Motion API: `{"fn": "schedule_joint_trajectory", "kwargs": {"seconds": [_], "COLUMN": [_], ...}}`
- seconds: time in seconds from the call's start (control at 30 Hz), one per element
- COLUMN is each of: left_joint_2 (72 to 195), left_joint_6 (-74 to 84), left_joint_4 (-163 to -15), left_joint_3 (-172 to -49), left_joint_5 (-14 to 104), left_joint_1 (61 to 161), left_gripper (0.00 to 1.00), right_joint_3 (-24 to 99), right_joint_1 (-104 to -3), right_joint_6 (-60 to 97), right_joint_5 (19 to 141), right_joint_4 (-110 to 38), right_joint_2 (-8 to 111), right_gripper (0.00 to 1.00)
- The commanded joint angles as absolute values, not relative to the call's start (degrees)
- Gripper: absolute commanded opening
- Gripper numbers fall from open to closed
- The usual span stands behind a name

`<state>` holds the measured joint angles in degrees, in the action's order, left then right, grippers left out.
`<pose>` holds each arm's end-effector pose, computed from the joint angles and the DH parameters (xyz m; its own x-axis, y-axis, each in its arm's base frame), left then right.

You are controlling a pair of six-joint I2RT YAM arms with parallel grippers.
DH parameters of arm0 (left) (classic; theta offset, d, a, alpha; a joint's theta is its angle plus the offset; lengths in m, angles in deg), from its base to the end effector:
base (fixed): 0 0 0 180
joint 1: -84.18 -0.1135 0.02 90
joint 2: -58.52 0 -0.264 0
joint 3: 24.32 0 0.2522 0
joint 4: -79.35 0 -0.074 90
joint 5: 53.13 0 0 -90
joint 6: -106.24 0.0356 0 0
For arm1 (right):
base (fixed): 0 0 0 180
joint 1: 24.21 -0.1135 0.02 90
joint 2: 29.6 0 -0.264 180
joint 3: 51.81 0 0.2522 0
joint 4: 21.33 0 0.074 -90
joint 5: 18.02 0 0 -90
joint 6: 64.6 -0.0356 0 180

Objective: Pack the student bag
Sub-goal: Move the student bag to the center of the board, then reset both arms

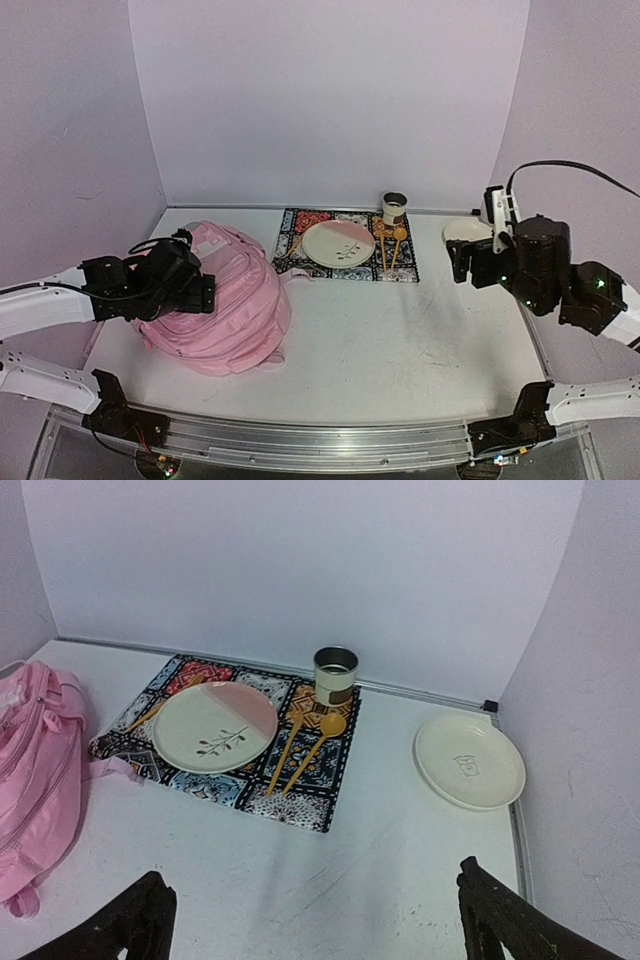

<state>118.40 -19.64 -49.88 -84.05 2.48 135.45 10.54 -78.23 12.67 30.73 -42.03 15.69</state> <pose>0.1439 -0.1473 0.2609 -0.6402 0.0253 -0.7678 0.0564 0.9983 -0.0142 0.1224 0.1286 0.3687 -0.0853 0.1646 -0.9827 -0.2081 0.9616 0.1791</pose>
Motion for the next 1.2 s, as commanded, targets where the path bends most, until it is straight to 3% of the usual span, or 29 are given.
{"fn": "schedule_joint_trajectory", "kwargs": {"seconds": [0.0, 0.2, 0.37, 0.6, 0.83, 1.17], "left_joint_2": [113.49, 106.93, 100.83, 85.83, 76.43, 79.81], "left_joint_6": [-17.23, -16.08, -15.88, -15.06, -13.58, -13.00], "left_joint_4": [-51.39, -50.47, -49.96, -50.21, -51.87, -52.09], "left_joint_3": [-89.60, -90.16, -89.09, -86.08, -82.40, -82.12], "left_joint_5": [1.68, 0.68, -6.83, -11.74, -12.08, -12.75], "left_joint_1": [128.98, 125.50, 125.49, 125.49, 125.49, 125.49], "left_gripper": [0.98, 1.00, 0.99, 0.99, 1.00, 0.99], "right_joint_3": [9.17, 8.54, 8.71, 6.59, 6.81, 7.92], "right_joint_1": [-78.16, -78.17, -78.16, -78.14, -78.15, -78.16], "right_joint_6": [9.61, 7.18, 5.01, 3.21, 3.06, -2.32], "right_joint_5": [23.22, 19.00, 17.02, 15.85, 15.54, 16.74], "right_joint_4": [-48.62, -55.30, -59.08, -59.47, -59.53, -59.15], "right_joint_2": [10.07, 1.79, -5.23, -13.61, -10.95, -3.29], "right_gripper": [0.98, 0.98, 0.98, 0.98, 0.98, 0.98]}}
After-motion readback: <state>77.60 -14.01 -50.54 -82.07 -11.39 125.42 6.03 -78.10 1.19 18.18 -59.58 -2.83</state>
